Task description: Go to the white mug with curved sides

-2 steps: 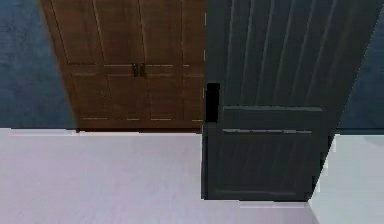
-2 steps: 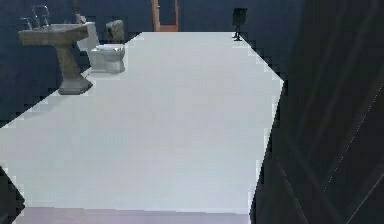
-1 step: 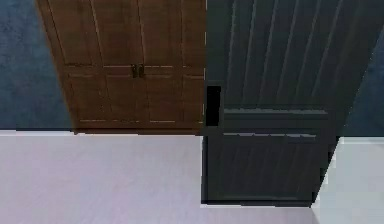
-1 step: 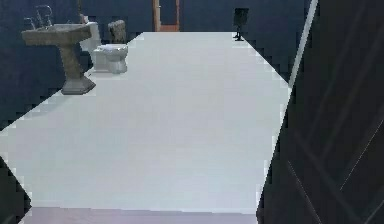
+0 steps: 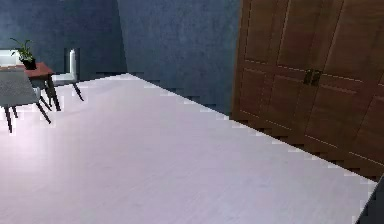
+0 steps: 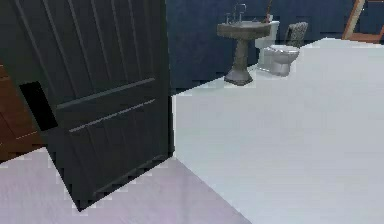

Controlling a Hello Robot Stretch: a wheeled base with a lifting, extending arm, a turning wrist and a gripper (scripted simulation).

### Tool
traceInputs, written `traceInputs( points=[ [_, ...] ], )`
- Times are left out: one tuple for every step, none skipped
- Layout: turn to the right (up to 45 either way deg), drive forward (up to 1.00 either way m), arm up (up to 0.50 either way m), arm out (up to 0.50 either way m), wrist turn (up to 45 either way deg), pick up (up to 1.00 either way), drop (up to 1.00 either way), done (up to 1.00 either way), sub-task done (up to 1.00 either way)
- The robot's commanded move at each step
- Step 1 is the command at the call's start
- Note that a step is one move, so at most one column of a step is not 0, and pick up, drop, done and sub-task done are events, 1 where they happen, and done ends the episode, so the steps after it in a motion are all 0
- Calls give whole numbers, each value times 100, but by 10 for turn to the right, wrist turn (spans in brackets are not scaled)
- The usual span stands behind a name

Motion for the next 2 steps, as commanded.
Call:
traceInputs(
  points=[
    [0,35,0,0,0,0,0,0,0],
    [-450,0,0,0,0,0,0,0,0]
  ],
)
